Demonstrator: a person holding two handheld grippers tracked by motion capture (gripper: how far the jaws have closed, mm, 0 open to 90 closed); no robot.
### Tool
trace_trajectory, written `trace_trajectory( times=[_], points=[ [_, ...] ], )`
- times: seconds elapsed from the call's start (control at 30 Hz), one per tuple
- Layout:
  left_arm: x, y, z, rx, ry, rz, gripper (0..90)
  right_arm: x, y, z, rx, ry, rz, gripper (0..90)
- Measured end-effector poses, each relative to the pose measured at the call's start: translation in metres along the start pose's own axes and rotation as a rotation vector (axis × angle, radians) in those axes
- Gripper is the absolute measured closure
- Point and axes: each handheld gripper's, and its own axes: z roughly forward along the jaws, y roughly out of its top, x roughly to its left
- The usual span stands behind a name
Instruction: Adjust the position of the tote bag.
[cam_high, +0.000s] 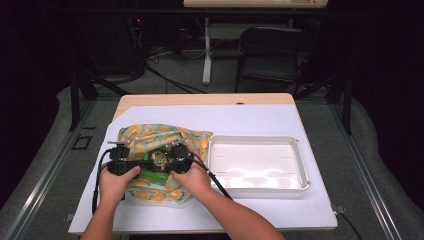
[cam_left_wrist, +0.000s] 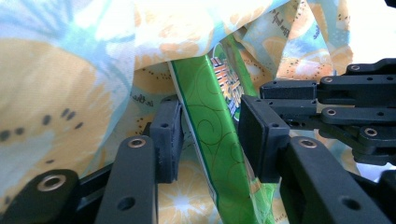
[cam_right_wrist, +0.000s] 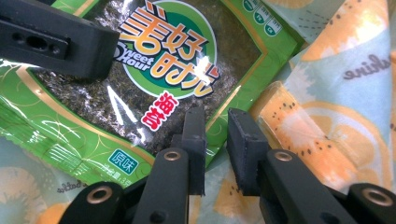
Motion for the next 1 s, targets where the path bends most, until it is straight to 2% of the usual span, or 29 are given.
trace_trajectory(
  times=[0.17, 0.27, 0.47, 0.5, 0.63, 0.73, 0.8, 0.9, 1.0],
  points=[
    [0.001, -0.001, 0.000, -0.014, -0.005, -0.025, 63.9, 0.000, 0.001, -0.001, -0.008, 0.001, -0.024, 75.1],
    [0.002, -0.001, 0.000, -0.017, -0.004, -0.026, 65.1, 0.001, 0.004, -0.004, -0.040, 0.025, -0.011, 73.1],
    [0.000, -0.001, 0.000, -0.025, 0.008, -0.021, 65.7, 0.000, 0.020, -0.017, -0.083, 0.053, -0.015, 66.9],
    [0.000, -0.001, 0.000, -0.025, 0.007, -0.022, 65.8, 0.000, 0.023, -0.017, -0.098, 0.062, 0.000, 65.5],
    [-0.001, -0.001, -0.002, -0.040, -0.001, -0.027, 66.9, -0.001, 0.032, -0.021, -0.099, 0.066, 0.002, 62.6],
    [-0.001, -0.001, -0.003, -0.051, -0.007, -0.029, 67.9, -0.002, 0.038, -0.023, -0.096, 0.053, -0.020, 63.2],
    [-0.001, -0.001, -0.003, -0.048, -0.008, -0.022, 68.1, -0.001, 0.043, -0.024, -0.101, 0.054, -0.016, 67.8],
    [-0.002, -0.001, -0.004, -0.055, -0.012, -0.025, 68.5, 0.001, 0.052, -0.022, -0.072, 0.025, -0.054, 71.7],
    [-0.003, -0.001, -0.006, -0.069, -0.017, -0.023, 69.6, 0.001, 0.058, -0.020, -0.072, 0.012, -0.061, 74.7]
  ],
)
